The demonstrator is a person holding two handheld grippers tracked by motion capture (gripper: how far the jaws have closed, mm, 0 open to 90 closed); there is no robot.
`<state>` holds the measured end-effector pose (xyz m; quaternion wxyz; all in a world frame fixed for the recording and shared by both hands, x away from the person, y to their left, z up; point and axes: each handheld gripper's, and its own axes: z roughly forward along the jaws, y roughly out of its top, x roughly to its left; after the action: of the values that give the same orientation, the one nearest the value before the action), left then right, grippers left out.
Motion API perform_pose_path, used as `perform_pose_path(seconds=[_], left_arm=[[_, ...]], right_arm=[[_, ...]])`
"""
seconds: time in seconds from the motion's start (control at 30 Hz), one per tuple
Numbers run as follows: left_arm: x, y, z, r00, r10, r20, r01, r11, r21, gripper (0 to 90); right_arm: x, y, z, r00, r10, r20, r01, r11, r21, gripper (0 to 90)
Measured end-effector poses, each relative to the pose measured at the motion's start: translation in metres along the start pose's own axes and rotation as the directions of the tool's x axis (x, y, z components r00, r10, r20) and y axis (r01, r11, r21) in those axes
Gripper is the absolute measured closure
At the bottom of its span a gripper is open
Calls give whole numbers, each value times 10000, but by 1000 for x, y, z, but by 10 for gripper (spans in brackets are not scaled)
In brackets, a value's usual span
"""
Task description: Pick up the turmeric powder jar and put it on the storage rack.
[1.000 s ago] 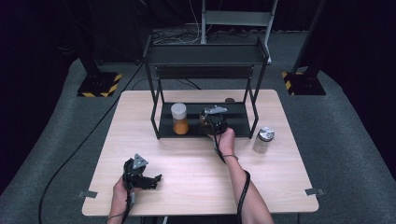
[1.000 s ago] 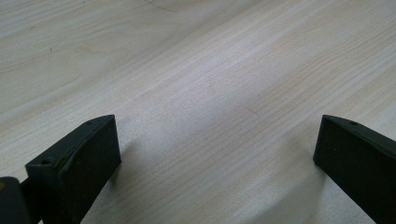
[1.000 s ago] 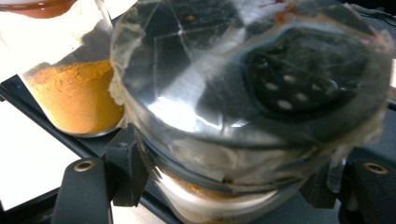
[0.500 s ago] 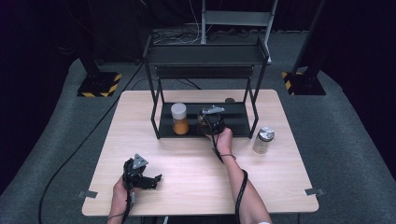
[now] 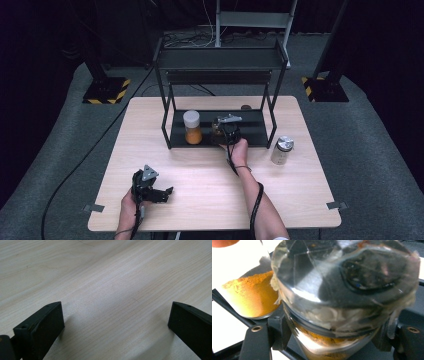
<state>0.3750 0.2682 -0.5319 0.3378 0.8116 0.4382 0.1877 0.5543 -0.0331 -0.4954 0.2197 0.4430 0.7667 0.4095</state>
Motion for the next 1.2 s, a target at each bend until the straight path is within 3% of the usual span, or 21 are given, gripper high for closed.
perform_pose_path(seconds=[0.9,1.17,1.2], left_arm=[[0,0,0,10000,5,-6,-5,10000,-2,1],[0,0,0,10000,42,-32,-42,10000,-4,1],[0,0,0,10000,44,-33,-44,10000,-5,1]], right_arm=[[0,2,3,10000,10,19,-11,9996,273,289],[-5,-1,-2,9988,398,-295,-371,9955,870,73],[-5,-2,-3,9974,491,-529,-437,9942,986,43]])
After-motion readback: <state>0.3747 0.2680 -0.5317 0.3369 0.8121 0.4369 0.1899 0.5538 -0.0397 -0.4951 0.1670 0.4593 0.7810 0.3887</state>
